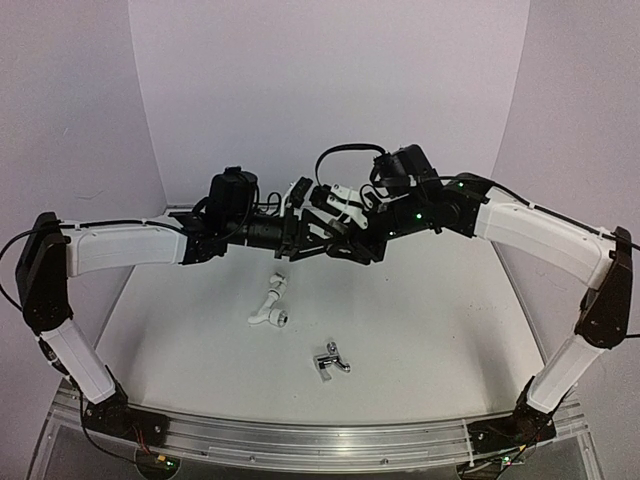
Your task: Install the water faucets
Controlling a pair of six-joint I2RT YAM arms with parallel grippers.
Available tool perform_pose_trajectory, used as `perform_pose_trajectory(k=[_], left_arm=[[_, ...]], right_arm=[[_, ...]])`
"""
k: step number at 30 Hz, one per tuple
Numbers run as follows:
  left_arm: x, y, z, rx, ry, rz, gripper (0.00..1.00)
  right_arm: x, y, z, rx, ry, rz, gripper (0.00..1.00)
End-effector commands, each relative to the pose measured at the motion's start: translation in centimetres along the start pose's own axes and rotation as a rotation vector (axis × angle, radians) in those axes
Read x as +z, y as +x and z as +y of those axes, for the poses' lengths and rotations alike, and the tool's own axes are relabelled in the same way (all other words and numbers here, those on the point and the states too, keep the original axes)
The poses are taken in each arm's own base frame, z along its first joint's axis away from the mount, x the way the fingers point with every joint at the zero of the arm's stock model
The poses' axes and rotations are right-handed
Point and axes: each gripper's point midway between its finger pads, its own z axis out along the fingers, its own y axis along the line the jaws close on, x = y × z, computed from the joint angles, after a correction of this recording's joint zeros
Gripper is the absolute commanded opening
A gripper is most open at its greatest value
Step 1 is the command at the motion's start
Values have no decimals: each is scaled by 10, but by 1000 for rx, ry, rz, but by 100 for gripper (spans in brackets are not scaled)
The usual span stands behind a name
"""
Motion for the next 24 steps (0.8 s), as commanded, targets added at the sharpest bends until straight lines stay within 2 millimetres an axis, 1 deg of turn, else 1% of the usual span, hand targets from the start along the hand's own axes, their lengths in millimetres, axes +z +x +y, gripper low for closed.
perform_pose_trajectory(k=[1,4,6,10,14,16,21,22,24], left_arm=[[8,-6,-23,54,81,6,58],[11,-5,-21,39,88,14,51],[13,-5,-22,31,100,19,49],[15,-6,-23,19,115,31,48],[19,-4,-24,0,131,57,52],[20,-1,-24,-11,145,77,50],[21,3,-26,-23,169,109,36],[21,3,-27,-22,171,112,33],[19,4,-29,-12,168,117,25]], right_arm=[[-8,-31,-23,23,86,-89,51],[-11,-34,-24,27,93,-102,51],[-13,-36,-24,26,96,-108,51],[-14,-36,-24,16,101,-110,51],[-14,-34,-24,-2,120,-101,52],[-16,-34,-25,-10,130,-101,52],[-19,-33,-28,-22,155,-98,54],[-19,-32,-28,-22,157,-95,56],[-20,-33,-27,-16,152,-99,64]])
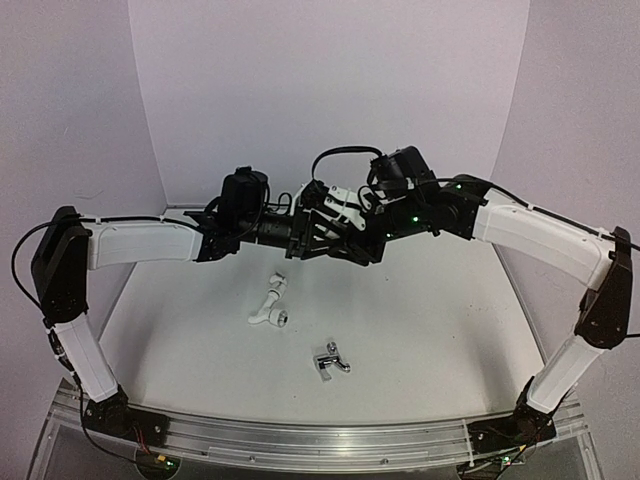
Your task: Install the water faucets
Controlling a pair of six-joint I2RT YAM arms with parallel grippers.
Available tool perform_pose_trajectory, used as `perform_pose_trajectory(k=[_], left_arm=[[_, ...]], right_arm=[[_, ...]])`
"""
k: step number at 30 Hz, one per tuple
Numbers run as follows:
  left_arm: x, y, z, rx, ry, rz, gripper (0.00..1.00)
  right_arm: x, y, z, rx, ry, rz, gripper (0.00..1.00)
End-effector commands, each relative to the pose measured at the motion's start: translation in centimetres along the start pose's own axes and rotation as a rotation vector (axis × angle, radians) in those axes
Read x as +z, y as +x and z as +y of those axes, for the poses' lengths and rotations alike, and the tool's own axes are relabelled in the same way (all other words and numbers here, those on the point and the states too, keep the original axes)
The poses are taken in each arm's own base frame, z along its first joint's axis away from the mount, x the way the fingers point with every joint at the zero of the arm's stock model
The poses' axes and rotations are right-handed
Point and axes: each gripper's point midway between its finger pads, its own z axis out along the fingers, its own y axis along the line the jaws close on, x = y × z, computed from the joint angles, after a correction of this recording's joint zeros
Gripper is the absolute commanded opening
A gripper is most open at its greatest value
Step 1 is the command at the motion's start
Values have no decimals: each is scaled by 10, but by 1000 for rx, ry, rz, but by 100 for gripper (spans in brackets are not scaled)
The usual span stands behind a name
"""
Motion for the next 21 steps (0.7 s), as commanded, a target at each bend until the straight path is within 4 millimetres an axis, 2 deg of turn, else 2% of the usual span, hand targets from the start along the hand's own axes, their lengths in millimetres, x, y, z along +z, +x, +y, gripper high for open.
perform_pose_trajectory(k=[1,3,4,6,11,15,19,21], left_arm=[[3,7,-30,53,80,72,21],[0,7,-31,87,55,75,18],[-2,8,-32,107,42,75,16],[-7,10,-36,175,28,79,15],[-19,24,-50,268,46,148,14],[-26,41,-78,299,200,243,16],[-37,56,-102,337,339,325,17],[-43,62,-112,359,380,346,18]], right_arm=[[-23,-35,-22,-3,98,-130,68],[-27,-36,-15,7,65,-144,79],[-31,-38,-11,22,41,-152,87],[-41,-41,1,43,-22,-172,97],[-75,-41,30,10,-172,-182,98],[-94,-22,55,-109,-268,-145,98],[-113,-18,83,-209,-420,-170,98],[-115,-17,87,-247,-443,-169,98]])
